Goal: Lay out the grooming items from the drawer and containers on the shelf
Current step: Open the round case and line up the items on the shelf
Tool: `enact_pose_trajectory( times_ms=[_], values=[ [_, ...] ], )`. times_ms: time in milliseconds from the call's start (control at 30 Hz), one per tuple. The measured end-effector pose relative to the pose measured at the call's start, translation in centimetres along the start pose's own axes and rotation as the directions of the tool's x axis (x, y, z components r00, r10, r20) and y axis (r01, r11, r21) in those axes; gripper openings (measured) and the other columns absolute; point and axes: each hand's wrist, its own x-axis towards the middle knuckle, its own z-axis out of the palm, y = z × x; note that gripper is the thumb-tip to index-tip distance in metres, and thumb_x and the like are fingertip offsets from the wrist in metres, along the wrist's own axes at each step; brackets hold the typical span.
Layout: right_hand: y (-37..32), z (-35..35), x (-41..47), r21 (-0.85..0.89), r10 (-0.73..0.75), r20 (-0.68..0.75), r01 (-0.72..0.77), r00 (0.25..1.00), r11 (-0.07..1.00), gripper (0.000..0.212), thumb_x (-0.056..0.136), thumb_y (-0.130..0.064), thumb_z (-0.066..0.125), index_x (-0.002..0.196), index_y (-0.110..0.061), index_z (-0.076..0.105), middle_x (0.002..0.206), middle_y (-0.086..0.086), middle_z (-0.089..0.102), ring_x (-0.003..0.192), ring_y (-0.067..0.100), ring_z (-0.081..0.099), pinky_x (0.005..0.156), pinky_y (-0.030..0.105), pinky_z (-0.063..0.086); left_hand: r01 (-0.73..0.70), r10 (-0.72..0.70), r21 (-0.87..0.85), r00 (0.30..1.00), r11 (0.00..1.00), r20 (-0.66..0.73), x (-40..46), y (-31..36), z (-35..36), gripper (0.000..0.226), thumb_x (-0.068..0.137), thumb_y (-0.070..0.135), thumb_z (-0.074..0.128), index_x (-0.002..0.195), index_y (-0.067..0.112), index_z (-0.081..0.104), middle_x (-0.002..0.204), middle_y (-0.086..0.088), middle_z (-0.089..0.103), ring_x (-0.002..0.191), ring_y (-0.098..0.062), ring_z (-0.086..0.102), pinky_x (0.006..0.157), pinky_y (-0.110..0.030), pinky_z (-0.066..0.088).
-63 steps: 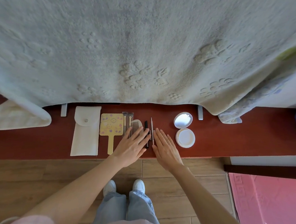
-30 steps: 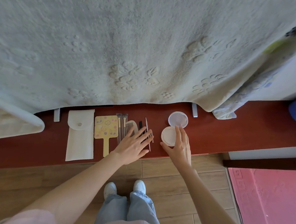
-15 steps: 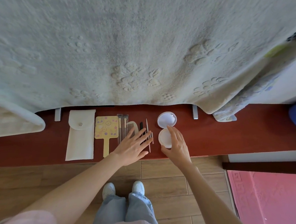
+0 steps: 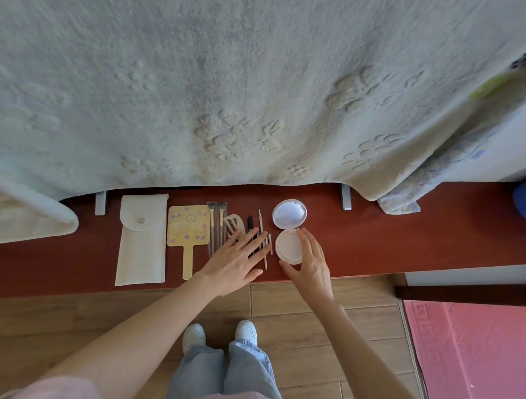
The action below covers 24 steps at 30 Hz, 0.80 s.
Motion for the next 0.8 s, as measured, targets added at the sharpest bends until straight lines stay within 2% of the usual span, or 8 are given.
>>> enact_pose_trajectory(
  times_ms=[300, 800],
  values=[
    [-0.56, 0.55, 0.05, -0.004, 0.024, -0.013, -0.024, 1.000, 1.000, 0.080, 0.073, -0.030, 0.081, 0.138, -0.010, 0.039, 0.139, 0.010, 0.047, 0.126, 0.027, 0.046, 0.087, 0.038, 0.053, -0.002, 0.002, 0.007, 1.000, 1.000, -0.014, -0.08, -0.21, 0.08, 0.056, 0.094, 0.044, 0.044, 0.143, 0.015, 0.041, 0.151, -0.012, 0.035, 0.140, -0.031, 0.031, 0.110, -0.051, 0.033],
    [-0.74, 0.47, 0.06, -0.006, 0.029, -0.018, -0.029, 0.999, 1.000, 0.081, 0.073, -0.032, 0.080, 0.138, -0.012, 0.036, 0.138, 0.011, 0.047, 0.124, 0.027, 0.047, 0.085, 0.039, 0.055, 0.003, -0.003, 0.010, 1.000, 1.000, 0.008, -0.22, -0.18, -0.10, 0.056, 0.094, 0.044, 0.044, 0.143, 0.016, 0.041, 0.152, -0.012, 0.034, 0.141, -0.031, 0.030, 0.111, -0.051, 0.032]
  ],
)
